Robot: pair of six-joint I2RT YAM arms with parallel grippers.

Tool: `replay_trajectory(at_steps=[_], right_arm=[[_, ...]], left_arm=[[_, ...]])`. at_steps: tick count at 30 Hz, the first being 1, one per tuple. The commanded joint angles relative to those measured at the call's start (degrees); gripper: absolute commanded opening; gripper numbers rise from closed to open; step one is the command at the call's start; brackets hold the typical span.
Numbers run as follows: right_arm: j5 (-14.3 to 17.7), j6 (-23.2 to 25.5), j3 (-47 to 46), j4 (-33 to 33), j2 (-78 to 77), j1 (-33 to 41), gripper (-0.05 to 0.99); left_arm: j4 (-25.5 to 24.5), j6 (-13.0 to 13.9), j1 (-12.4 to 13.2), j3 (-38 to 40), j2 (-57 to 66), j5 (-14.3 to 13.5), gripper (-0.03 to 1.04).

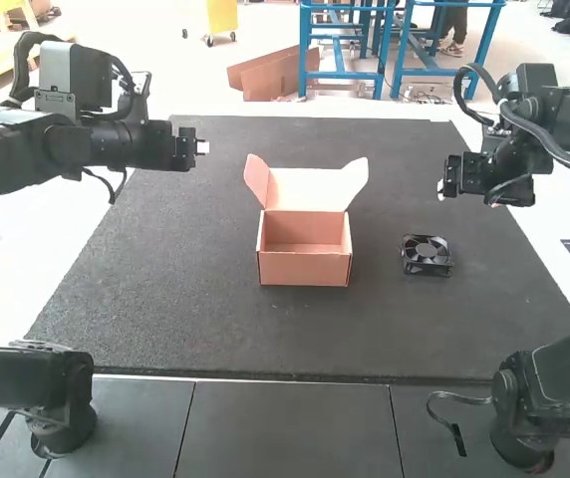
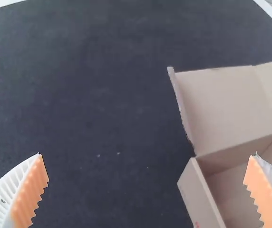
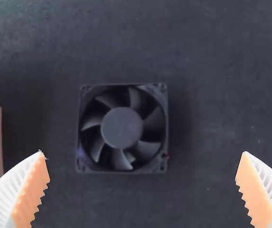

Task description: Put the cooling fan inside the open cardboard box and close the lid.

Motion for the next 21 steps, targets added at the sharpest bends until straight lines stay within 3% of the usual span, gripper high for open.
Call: replay_trajectory(at_steps=[1,13,17,21], right_arm=[[-0.6,-0.9,0.5,0.5,2.1,-3.0,0.91],[-0.8,-3.0,2.7,-0.9,12.0,-4.7,0.90],[-0.8,-3.0,3.7,-0.8,15.4,-4.8,0.90],[-0.8,-3.0,5.3,-0.7,18.9,-4.8,0.90]], left_arm=[[0.7,-0.2,-1.1,1.5,-1.0,0.9,0.97],[-2.1,0.1,-10.6,1.2,-1.0,2.0,0.97],[-3.2,0.1,-12.2,1.1,-1.0,2.0,0.97],[-4.0,0.2,-12.0,1.0,-1.0,2.0,0.97]])
